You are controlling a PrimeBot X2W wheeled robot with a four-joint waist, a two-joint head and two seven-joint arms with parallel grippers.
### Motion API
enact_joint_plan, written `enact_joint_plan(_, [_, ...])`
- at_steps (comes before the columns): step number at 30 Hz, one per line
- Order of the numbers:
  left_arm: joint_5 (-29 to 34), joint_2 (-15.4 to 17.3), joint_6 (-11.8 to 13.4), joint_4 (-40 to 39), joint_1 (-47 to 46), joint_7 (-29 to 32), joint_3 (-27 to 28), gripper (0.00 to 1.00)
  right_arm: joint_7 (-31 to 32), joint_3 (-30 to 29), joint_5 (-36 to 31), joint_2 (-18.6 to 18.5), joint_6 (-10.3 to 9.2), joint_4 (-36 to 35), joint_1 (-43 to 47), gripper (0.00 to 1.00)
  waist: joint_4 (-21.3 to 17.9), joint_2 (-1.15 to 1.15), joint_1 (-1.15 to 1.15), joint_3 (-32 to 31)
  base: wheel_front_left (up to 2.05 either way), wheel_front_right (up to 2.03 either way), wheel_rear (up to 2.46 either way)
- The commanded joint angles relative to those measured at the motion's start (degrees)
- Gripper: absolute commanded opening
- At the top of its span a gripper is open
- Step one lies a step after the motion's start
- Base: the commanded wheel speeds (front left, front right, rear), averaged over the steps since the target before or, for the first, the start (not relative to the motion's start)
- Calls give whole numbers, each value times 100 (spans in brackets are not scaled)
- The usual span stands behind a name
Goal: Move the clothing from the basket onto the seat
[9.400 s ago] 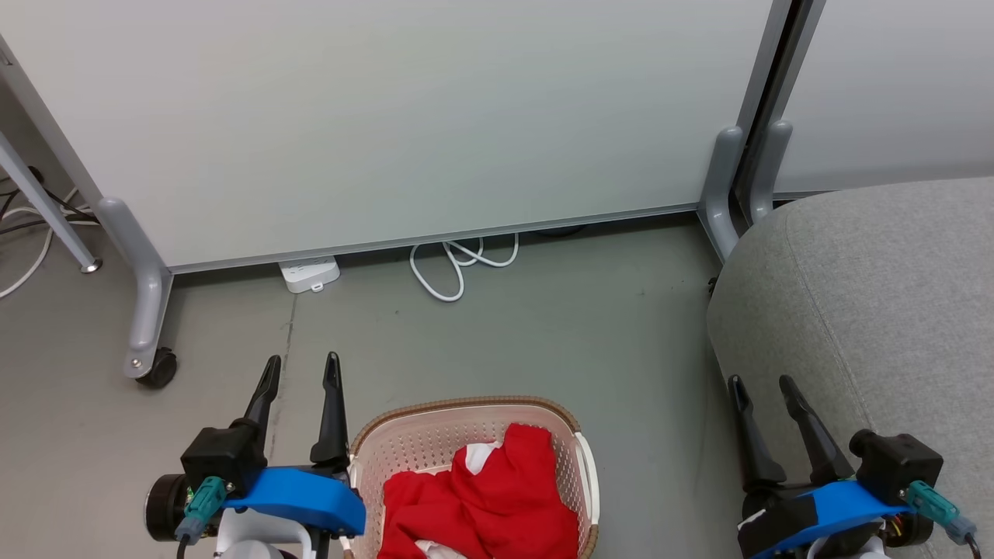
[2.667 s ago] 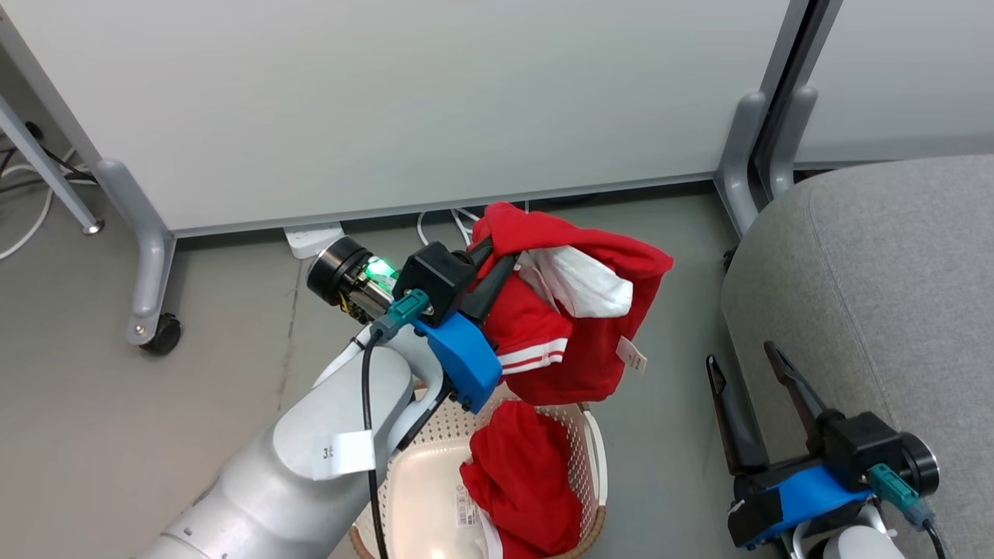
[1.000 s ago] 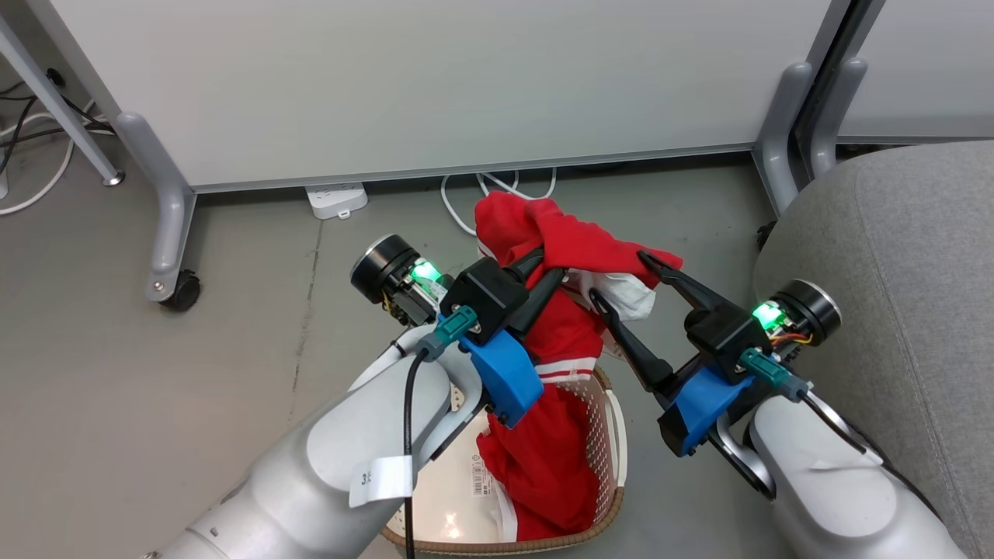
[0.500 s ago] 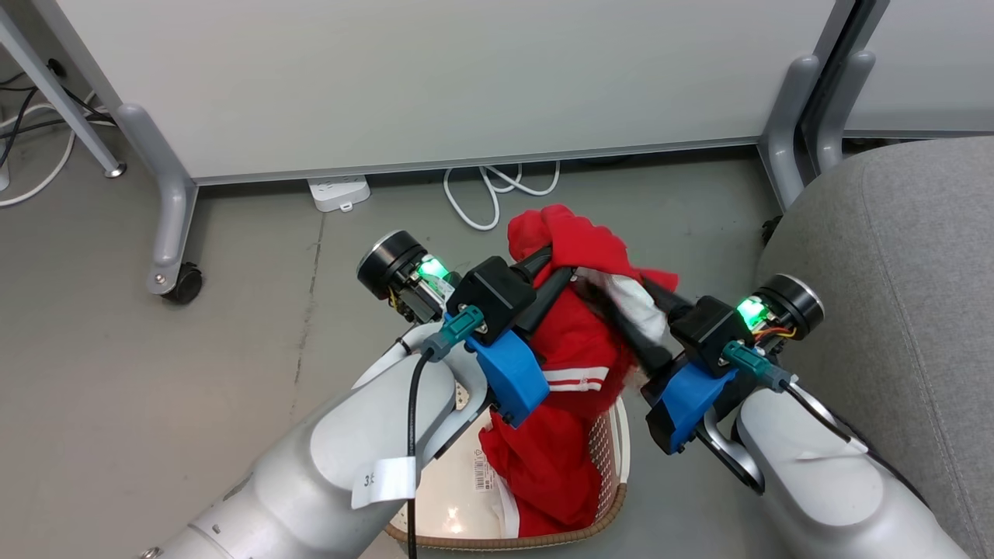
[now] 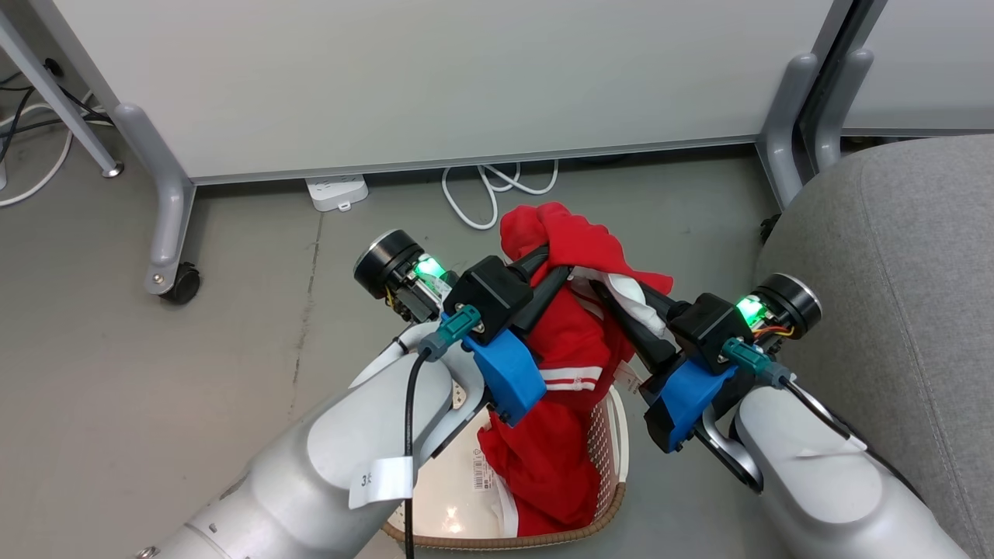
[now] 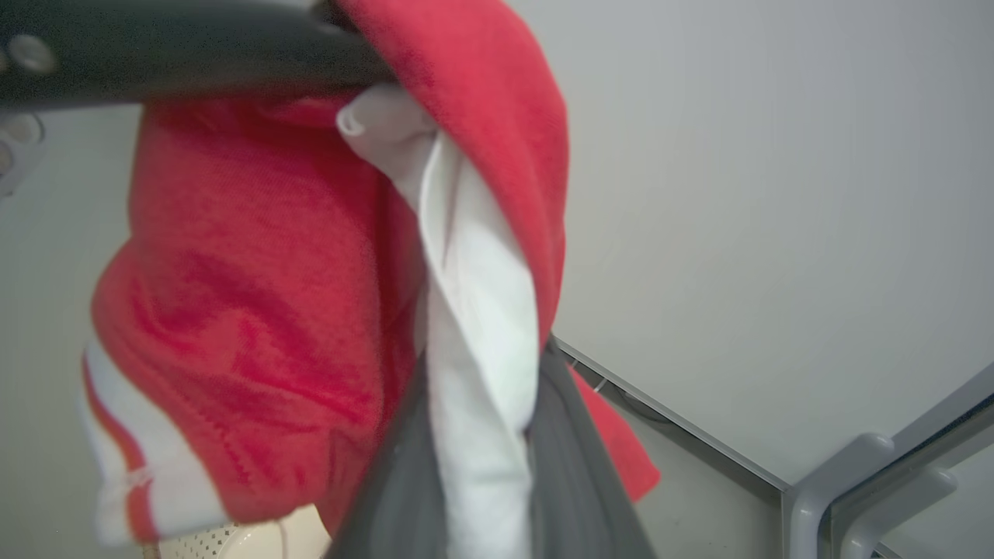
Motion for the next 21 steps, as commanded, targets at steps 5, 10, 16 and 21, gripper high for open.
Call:
enact_joint_plan(5, [-49,18,47,15,-71,-30,4,78,-6,-75,17,23,1,-33,-65,0,-8,0,0,-6,0,0,0])
enact_joint_plan(10, [-78,15,48,36,-63,-29,-4,100,-6,-317,-46,83,1,-94,28,0,-20,0,0,-4,0,0,0])
enact_joint_plan(16, [-68,37,62,44,16,-32,-34,100,-6,-597,-71,186,1,-172,179,0,-64,0,0,10,0,0,0])
enact_joint_plan(21, [-5,88,111,-28,34,-31,-42,100,-7,-888,-104,258,1,-290,276,0,-240,0,0,116,0,0,0])
